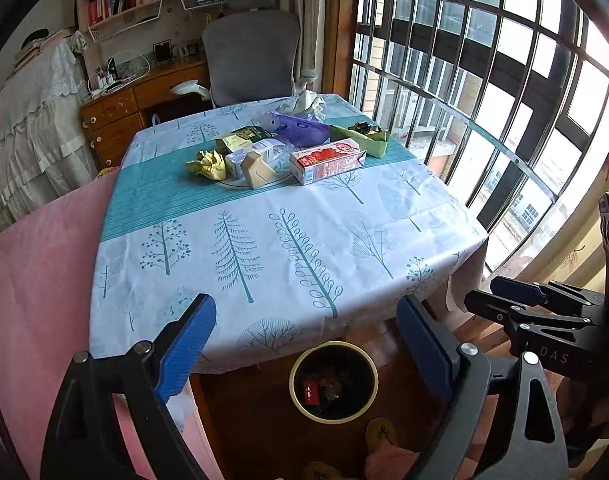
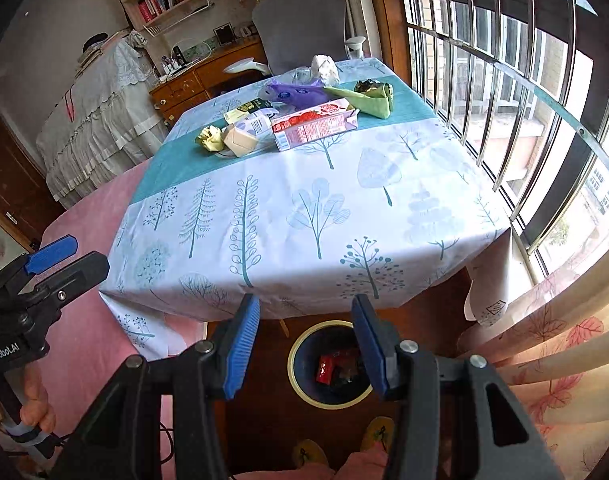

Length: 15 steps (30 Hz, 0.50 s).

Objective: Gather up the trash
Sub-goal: 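Raise both tools back toward the table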

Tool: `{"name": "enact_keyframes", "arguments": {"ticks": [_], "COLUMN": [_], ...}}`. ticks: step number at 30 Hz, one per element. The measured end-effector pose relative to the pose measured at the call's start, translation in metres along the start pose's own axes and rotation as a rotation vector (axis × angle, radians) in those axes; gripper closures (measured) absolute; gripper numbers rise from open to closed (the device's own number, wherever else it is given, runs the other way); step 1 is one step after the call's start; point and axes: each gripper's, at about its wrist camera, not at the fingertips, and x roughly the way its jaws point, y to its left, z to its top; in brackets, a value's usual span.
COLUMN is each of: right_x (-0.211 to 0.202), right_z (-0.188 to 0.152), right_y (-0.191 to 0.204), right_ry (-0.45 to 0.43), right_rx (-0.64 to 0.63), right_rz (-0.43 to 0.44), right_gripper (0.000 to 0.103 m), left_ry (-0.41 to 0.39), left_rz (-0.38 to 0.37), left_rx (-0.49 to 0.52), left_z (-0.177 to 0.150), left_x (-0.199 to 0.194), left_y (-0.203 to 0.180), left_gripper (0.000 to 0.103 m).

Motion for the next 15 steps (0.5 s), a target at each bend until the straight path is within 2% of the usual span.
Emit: {"name": "enact_keyframes", "arguments": {"ticks": [8, 12, 15], "right_x": [-0.019, -0.007, 0.015], "right_z": [0.042, 0.068, 0.098], "right_y": [0.004, -0.012, -0.033], "right_ry": [-0.09, -0.1, -0.092], "right_rx": [-0.009, 0.006, 0.034], "right_rz": [-0.009, -0.02, -0.017], "right_gripper": [0.054, 0.054, 0.054], "left_ry": [0.023, 0.039, 0.065], "left_rz": [-0.021, -0.052, -0.042], "left_rx": [0.126, 0.129, 0.144], "left_z": [0.042, 0.078, 0.106], "left_x": [0.011, 0.036, 0.067], "left_y": [-0.022, -0.021, -0.022], "left_gripper": [0.013, 0.013, 0.013]}}
